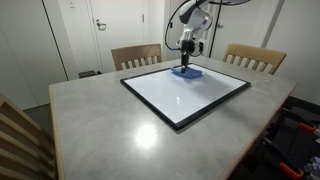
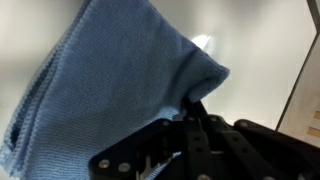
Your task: Wipe the whiteboard with the blue towel
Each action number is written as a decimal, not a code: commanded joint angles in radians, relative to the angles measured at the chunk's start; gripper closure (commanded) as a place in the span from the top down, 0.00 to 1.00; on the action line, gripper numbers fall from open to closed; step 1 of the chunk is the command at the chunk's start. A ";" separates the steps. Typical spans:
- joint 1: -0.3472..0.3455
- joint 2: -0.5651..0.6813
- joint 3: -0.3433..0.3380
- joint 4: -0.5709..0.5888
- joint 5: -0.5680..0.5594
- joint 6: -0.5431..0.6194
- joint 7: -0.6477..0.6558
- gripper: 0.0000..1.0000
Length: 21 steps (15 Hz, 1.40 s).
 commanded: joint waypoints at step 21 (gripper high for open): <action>0.242 0.053 0.106 0.078 -0.027 0.009 0.166 0.01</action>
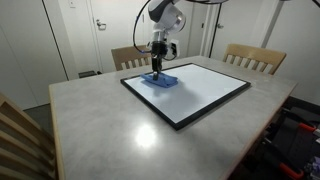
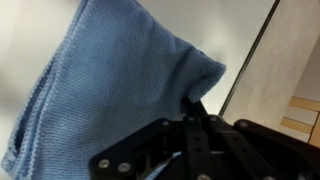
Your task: Wipe the whiteboard with the blue towel
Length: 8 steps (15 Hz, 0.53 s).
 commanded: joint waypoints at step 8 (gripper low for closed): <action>0.054 0.063 0.024 0.094 -0.034 -0.008 0.020 0.01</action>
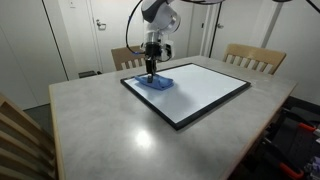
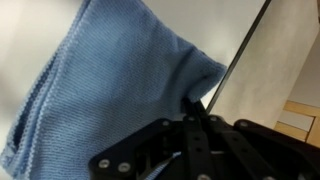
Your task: Wipe the whiteboard with the blue towel
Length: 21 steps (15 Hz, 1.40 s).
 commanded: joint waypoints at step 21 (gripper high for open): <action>0.068 0.163 0.031 0.272 -0.003 -0.053 -0.004 0.49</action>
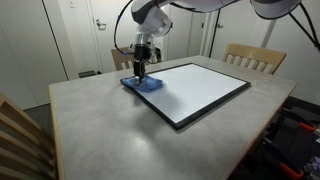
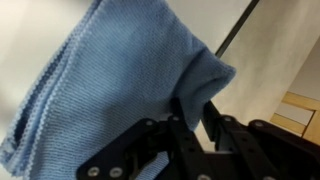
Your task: Wipe the whiteboard with the blue towel
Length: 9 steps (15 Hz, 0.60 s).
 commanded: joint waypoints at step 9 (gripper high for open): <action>-0.025 -0.098 -0.026 0.031 -0.022 -0.143 0.011 1.00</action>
